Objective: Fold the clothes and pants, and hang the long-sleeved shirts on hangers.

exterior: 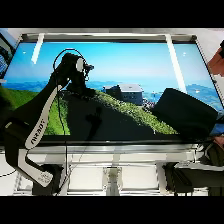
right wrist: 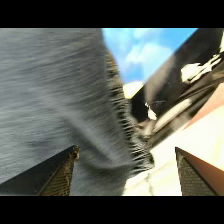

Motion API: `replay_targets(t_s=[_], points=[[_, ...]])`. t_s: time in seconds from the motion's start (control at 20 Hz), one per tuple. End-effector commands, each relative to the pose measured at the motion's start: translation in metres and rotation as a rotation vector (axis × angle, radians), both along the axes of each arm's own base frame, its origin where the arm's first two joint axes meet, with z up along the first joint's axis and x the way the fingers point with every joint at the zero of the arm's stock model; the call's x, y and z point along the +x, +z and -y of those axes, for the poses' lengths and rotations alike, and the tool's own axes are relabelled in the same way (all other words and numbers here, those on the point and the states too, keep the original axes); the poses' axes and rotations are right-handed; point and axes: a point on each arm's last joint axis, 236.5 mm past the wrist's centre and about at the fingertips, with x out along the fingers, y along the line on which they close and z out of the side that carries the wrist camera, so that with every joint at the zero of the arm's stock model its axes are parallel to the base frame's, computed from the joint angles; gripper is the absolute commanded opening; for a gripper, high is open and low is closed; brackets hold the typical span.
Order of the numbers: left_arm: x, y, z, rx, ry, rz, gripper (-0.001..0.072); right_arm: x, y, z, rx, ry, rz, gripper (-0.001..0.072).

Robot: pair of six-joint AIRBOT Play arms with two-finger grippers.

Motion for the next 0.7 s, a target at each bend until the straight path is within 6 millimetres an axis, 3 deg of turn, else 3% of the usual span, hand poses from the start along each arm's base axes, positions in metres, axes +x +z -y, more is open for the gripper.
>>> replay_targets(t_s=[0.0, 0.1, 0.15, 0.2, 0.3, 0.35, 0.45, 0.65], points=[[0.000, 0.000, 0.000, 0.001, -0.001, 0.000, 0.0342, 0.043, 0.057, -0.032, -0.019, 0.026, 0.205, 0.0689], [0.000, 0.000, 0.000, 0.001, -0.001, 0.000, 0.0342, 0.068, 0.087, -0.081, -0.041, 0.179, 0.251, 0.0667], [0.000, 0.000, 0.000, 0.001, -0.001, 0.000, 0.0342, 0.084, 0.103, -0.112, -0.053, 0.273, 0.290, 0.0578], [0.000, 0.000, 0.000, 0.001, -0.001, 0.000, 0.0341, 0.099, 0.117, -0.144, -0.064, 0.368, 0.335, 0.0470], [0.000, 0.000, 0.000, 0.001, -0.001, 0.000, 0.0342, 0.119, 0.137, -0.216, -0.085, 0.587, 0.404, 0.0112], [0.000, 0.000, 0.000, 0.001, -0.001, -0.001, 0.0341, 0.122, 0.142, -0.256, -0.084, 0.714, 0.427, 0.0047], [0.000, 0.000, 0.000, 0.001, -0.001, -0.001, 0.0342, 0.114, 0.132, -0.316, -0.103, 0.938, 0.383, 0.0047], [0.000, 0.000, 0.000, 0.001, -0.001, -0.001, 0.0342, 0.085, 0.078, -0.380, -0.226, 1.190, 0.236, 0.0047]])
